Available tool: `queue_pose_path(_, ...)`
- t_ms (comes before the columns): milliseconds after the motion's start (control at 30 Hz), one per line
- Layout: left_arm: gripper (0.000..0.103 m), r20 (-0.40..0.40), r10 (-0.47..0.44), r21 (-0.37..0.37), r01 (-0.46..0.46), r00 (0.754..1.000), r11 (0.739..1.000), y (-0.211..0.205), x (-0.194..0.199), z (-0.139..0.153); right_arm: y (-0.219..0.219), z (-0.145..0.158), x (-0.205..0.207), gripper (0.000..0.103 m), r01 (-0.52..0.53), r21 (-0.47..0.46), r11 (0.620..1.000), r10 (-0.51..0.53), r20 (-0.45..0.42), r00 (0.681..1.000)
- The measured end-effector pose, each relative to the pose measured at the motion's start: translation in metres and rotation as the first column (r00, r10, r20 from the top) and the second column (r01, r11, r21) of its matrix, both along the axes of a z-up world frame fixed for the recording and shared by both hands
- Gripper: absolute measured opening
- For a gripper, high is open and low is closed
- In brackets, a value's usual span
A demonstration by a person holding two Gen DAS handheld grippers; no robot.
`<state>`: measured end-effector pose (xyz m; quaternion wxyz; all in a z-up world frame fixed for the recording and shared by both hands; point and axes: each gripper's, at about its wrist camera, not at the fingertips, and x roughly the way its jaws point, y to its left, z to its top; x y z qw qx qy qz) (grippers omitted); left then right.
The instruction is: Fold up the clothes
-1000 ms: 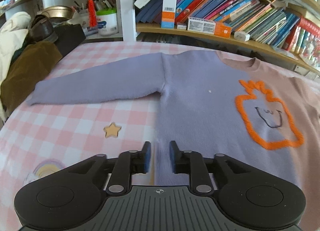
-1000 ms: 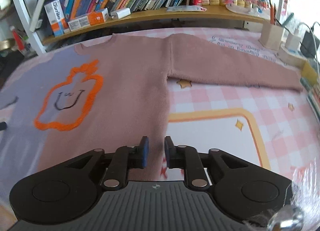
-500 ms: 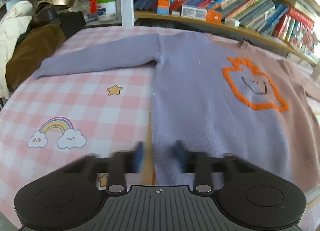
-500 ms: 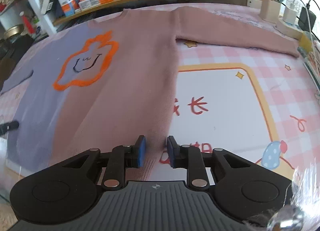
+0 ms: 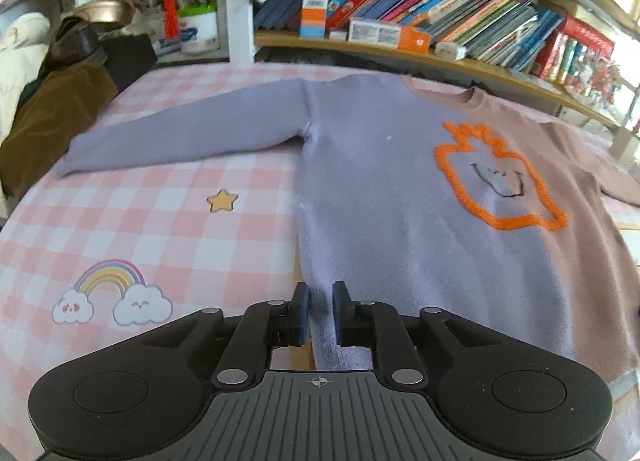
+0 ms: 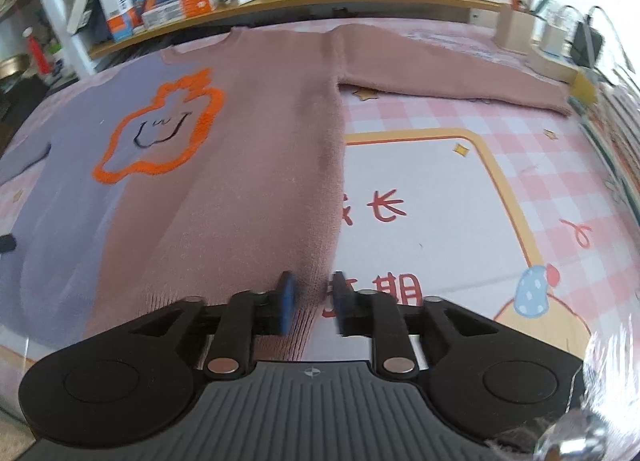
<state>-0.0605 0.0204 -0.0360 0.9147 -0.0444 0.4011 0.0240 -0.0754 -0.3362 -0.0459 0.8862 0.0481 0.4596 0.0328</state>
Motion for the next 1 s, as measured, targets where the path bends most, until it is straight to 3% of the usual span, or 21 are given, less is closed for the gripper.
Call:
queue_pose_path(67,0.029,0.014,-0.021,-0.006,0.021,1.000,1.000,0.001,-0.003,0.006,0.005,0.005,-0.007,0.040,0.042,-0.016,0.999,-0.042,0.020,0.999)
queue_pose_path(100,0.038,0.020,-0.032,-0.008,0.032,0.999,0.999,0.001,-0.005,0.009,0.008,0.009,-0.010,0.043,0.061,-0.027,0.998,-0.061,0.031,0.998)
queue_pose_path(233,0.074,0.054,-0.094,0.032,0.093,0.994,0.995,0.003,-0.014,0.020,0.030,0.022,-0.030,0.071,0.144,-0.072,0.987,-0.136,0.101,0.985)
queue_pose_path(333,0.083,0.077,-0.147,0.057,0.143,0.986,0.988,0.009,-0.022,0.025,0.049,0.030,-0.047,0.084,0.202,-0.097,0.975,-0.187,0.148,0.971)
queue_pose_path(467,0.087,0.069,-0.195,0.048,0.192,0.978,0.980,0.021,-0.031,0.022,0.077,0.033,-0.075,0.097,0.260,-0.142,0.955,-0.228,0.208,0.951)
queue_pose_path(600,0.091,0.053,-0.243,0.045,0.241,0.968,0.969,0.025,-0.042,0.018,0.104,0.030,-0.106,0.099,0.287,-0.194,0.938,-0.237,0.243,0.941)
queue_pose_path(767,0.091,0.035,-0.300,0.042,0.298,0.953,0.953,0.030,-0.055,0.013,0.126,0.023,-0.135,0.100,0.286,-0.218,0.933,-0.239,0.218,0.946)
queue_pose_path(1000,0.092,0.060,-0.245,0.044,0.243,0.968,0.969,0.029,-0.064,0.020,0.123,0.032,-0.138,0.101,0.282,-0.210,0.936,-0.226,0.255,0.940)
